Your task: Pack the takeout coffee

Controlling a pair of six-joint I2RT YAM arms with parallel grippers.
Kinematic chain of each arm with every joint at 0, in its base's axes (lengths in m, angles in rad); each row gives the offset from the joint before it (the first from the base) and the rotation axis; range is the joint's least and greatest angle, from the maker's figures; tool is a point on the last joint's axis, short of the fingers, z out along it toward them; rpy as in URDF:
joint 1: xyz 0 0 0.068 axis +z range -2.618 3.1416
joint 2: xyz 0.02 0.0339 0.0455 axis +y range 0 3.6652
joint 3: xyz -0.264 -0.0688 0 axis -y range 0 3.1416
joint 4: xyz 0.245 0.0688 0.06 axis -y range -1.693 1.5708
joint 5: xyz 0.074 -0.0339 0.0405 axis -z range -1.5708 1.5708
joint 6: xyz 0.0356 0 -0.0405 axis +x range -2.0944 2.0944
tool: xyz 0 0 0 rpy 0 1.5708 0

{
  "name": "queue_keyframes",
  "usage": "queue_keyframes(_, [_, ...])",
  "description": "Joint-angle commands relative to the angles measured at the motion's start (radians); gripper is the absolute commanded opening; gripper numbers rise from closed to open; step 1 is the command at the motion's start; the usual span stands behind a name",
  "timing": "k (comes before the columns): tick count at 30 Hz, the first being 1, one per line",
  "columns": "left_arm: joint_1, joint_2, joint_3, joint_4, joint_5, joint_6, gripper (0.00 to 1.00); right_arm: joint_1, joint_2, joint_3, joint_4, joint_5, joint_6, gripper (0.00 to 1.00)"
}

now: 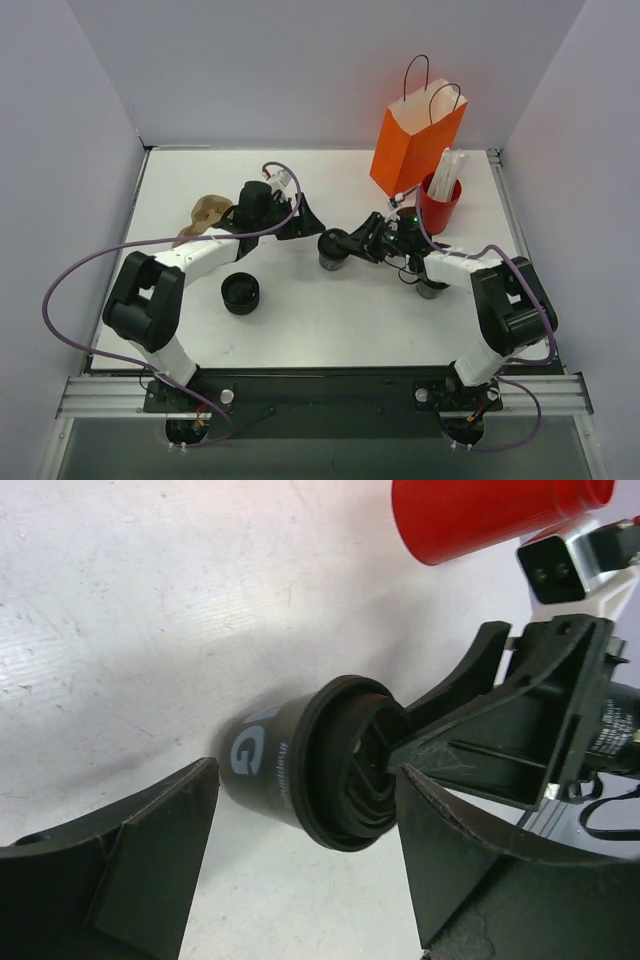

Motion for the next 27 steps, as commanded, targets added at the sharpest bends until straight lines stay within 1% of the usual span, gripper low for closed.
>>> queue_keyframes(1, [-0.022,-0.078,-0.068,0.137,-0.022,-0.079,0.8,0.043,0.037,-0.076,-0.083,0.187,0.067,0.24])
queue_keyframes(3, [-0.03,-0.071,-0.106,0.204,-0.016,-0.104,0.8,0.061,0.037,-0.076,-0.077,0.199,0.08,0.25])
queue_keyframes(5, [-0.039,-0.051,-0.119,0.225,-0.019,-0.121,0.79,0.068,0.031,-0.076,-0.076,0.216,0.091,0.25])
queue_keyframes(8, [-0.071,-0.013,-0.114,0.237,-0.035,-0.121,0.79,0.083,0.021,-0.073,-0.082,0.236,0.096,0.25])
queue_keyframes(11, [-0.088,0.023,-0.113,0.231,-0.061,-0.113,0.75,0.092,0.006,-0.067,-0.1,0.251,0.094,0.25])
queue_keyframes(15, [-0.088,0.041,-0.139,0.271,-0.084,-0.118,0.73,0.094,-0.009,-0.061,-0.126,0.26,0.076,0.26])
queue_keyframes(17, [-0.088,0.043,-0.137,0.258,-0.11,-0.113,0.72,0.094,-0.014,-0.058,-0.137,0.263,0.07,0.26])
queue_keyframes(23, [-0.087,0.077,-0.125,0.263,-0.11,-0.093,0.72,0.1,-0.009,-0.042,-0.139,0.251,0.051,0.27])
queue_keyframes(27, [-0.088,0.098,-0.129,0.264,-0.108,-0.09,0.7,0.104,0.014,-0.012,-0.157,0.244,0.038,0.27])
